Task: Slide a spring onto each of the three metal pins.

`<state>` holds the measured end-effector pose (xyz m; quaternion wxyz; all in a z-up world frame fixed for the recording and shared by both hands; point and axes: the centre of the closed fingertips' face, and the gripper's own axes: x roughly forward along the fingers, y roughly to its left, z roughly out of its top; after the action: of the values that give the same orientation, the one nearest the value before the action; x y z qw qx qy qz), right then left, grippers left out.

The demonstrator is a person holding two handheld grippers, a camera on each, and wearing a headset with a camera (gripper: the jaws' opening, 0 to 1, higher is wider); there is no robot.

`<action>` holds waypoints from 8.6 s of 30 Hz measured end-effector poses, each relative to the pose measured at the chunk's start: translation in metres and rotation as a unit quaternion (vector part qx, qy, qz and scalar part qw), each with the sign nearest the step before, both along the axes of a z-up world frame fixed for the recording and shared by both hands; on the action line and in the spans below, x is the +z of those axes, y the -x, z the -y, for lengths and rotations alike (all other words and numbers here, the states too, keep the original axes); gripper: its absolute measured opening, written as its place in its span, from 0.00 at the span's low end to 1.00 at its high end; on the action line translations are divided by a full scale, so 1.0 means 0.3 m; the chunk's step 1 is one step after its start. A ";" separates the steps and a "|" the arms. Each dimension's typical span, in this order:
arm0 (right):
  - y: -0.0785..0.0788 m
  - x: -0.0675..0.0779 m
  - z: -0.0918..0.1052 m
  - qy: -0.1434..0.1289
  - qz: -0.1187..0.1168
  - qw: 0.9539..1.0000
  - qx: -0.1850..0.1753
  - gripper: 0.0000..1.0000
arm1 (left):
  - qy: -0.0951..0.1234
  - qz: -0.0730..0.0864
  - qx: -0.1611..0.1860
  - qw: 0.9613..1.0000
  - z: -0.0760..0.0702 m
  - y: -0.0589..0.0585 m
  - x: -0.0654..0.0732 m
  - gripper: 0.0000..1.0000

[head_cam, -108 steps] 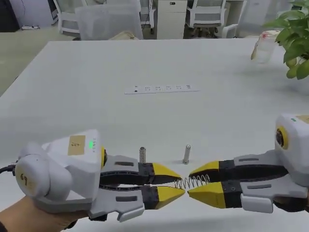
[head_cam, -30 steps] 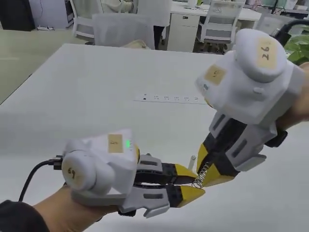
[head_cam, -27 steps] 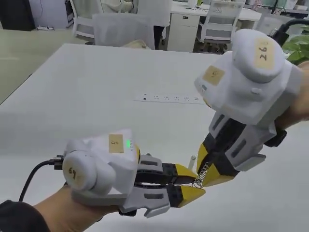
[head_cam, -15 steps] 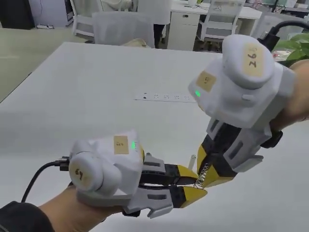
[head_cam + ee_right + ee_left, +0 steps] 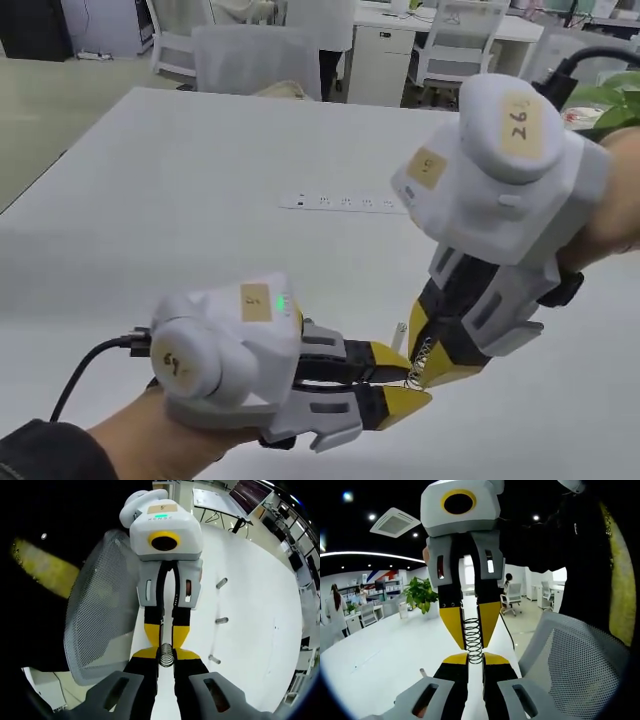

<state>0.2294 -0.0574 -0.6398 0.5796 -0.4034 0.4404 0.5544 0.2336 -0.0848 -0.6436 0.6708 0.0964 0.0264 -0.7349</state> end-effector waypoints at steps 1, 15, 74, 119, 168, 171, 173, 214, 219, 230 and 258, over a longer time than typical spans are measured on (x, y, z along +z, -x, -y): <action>0.000 -0.001 0.002 0.000 0.000 1.000 -0.001 0.08 | 0.000 0.000 0.000 1.000 0.000 0.000 -0.001 0.02; -0.005 0.001 0.008 0.006 0.004 1.000 -0.002 0.08 | -0.008 -0.010 0.007 1.000 -0.003 -0.005 -0.009 0.08; -0.082 0.042 0.058 -0.020 0.032 0.998 -0.051 0.08 | -0.042 -0.069 0.087 0.993 -0.110 -0.095 -0.039 0.98; -0.274 -0.036 0.160 -0.007 0.039 0.993 -0.107 0.08 | -0.070 -0.071 0.195 0.976 -0.431 -0.189 -0.157 0.95; -0.414 -0.265 0.235 0.015 0.010 0.985 -0.172 0.08 | -0.074 -0.079 0.252 0.962 -0.577 -0.225 -0.217 0.92; -0.415 -0.268 0.234 0.016 0.009 0.985 -0.172 0.08 | -0.075 -0.079 0.252 0.962 -0.577 -0.226 -0.218 0.92; -0.417 -0.269 0.233 0.014 0.009 0.985 -0.172 0.08 | -0.075 -0.079 0.252 0.962 -0.577 -0.226 -0.219 0.92; -0.423 -0.408 0.228 0.025 0.001 0.983 -0.183 0.08 | -0.082 -0.082 0.239 0.964 -0.559 -0.216 -0.229 0.88; -0.433 -0.427 0.235 0.031 0.005 0.982 -0.185 0.08 | -0.083 -0.083 0.238 0.964 -0.558 -0.215 -0.230 0.88; -0.437 -0.451 0.246 0.034 0.009 0.982 -0.187 0.08 | -0.083 -0.083 0.237 0.964 -0.557 -0.213 -0.228 0.88; -0.435 -0.462 0.240 0.024 0.014 0.979 -0.200 0.09 | -0.083 -0.087 0.241 0.963 -0.558 -0.225 -0.235 0.87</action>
<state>0.3598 -0.1294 -0.7785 0.6754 -0.3287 0.5171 0.4104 0.3009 0.0825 -0.7140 0.8127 0.0785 0.1679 -0.5525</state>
